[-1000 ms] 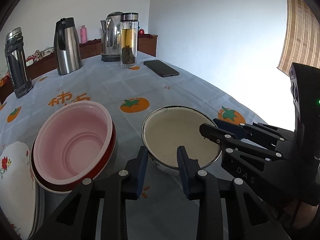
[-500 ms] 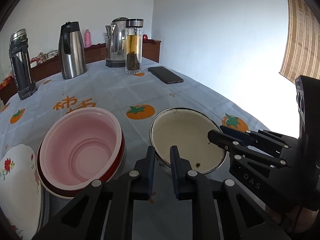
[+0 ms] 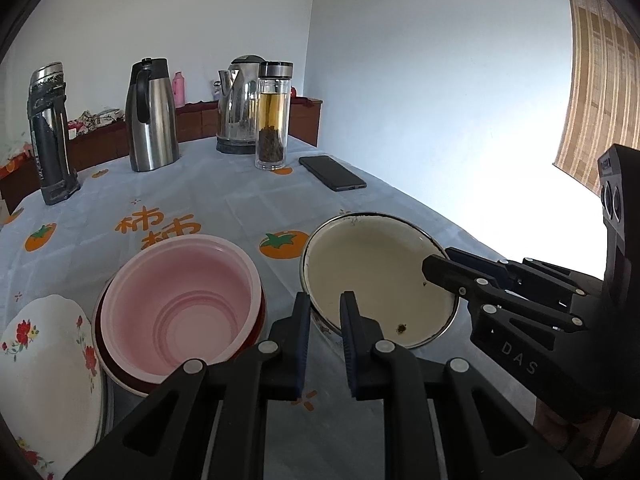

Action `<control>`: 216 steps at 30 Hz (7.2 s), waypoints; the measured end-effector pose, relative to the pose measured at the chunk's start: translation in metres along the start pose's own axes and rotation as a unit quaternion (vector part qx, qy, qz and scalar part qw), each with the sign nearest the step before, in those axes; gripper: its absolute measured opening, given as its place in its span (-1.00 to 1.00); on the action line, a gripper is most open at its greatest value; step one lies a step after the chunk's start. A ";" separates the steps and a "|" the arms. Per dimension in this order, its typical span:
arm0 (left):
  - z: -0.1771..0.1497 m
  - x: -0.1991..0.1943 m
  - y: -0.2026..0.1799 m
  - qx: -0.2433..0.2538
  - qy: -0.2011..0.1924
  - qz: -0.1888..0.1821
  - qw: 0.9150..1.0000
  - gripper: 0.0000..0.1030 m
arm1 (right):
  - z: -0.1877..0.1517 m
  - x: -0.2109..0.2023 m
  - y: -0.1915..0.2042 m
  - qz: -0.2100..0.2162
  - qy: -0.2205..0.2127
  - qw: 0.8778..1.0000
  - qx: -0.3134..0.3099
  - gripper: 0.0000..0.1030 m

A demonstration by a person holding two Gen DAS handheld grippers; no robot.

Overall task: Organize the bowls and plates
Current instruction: 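Lift the white enamel bowl with both tools and carry it over the pink bowl, then lower the white enamel bowl into the pink plastic bowl with both tools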

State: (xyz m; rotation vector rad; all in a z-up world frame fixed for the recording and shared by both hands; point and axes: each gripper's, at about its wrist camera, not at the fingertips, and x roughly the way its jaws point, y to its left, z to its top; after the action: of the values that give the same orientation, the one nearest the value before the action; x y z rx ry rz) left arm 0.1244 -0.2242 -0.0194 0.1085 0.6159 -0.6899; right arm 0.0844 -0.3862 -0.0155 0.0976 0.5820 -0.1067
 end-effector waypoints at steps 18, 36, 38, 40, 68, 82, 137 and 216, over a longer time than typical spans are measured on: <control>0.005 -0.023 0.020 -0.024 -0.035 0.016 0.999 -0.68 | 0.016 -0.013 0.029 0.008 -0.028 0.999 -0.020 -0.69; 0.009 -0.036 0.046 -0.056 -0.054 0.037 0.996 -0.68 | 0.031 -0.011 0.058 0.024 -0.039 0.998 -0.046 -0.68; 0.010 -0.036 0.050 -0.060 -0.054 0.039 0.996 -0.68 | 0.032 -0.010 0.061 0.026 -0.040 0.998 -0.048 -0.68; 0.010 -0.037 0.053 -0.064 -0.055 0.040 0.996 -0.68 | 0.034 -0.009 0.063 0.027 -0.040 0.998 -0.051 -0.68; 0.014 -0.044 0.095 -0.118 -0.071 0.083 0.987 -0.68 | 0.045 0.013 0.101 0.066 -0.034 0.995 -0.072 -0.67; 0.013 -0.042 0.109 -0.132 -0.060 0.103 0.984 -0.68 | 0.044 0.022 0.114 0.075 -0.023 0.994 -0.083 -0.65; 0.012 -0.037 0.106 -0.119 -0.036 0.104 0.987 -0.67 | 0.031 0.037 0.109 0.088 0.037 0.993 -0.075 -0.58; 0.008 -0.016 0.118 -0.146 0.010 0.087 0.985 -0.61 | 0.033 0.056 0.091 0.153 0.089 0.984 -0.011 -0.54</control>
State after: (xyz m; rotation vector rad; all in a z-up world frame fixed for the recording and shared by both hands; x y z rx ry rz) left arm 0.1922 -0.1264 -0.0161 -0.1022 0.7114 -0.4253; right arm 0.1602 -0.3044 -0.0137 0.1754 0.7405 0.2092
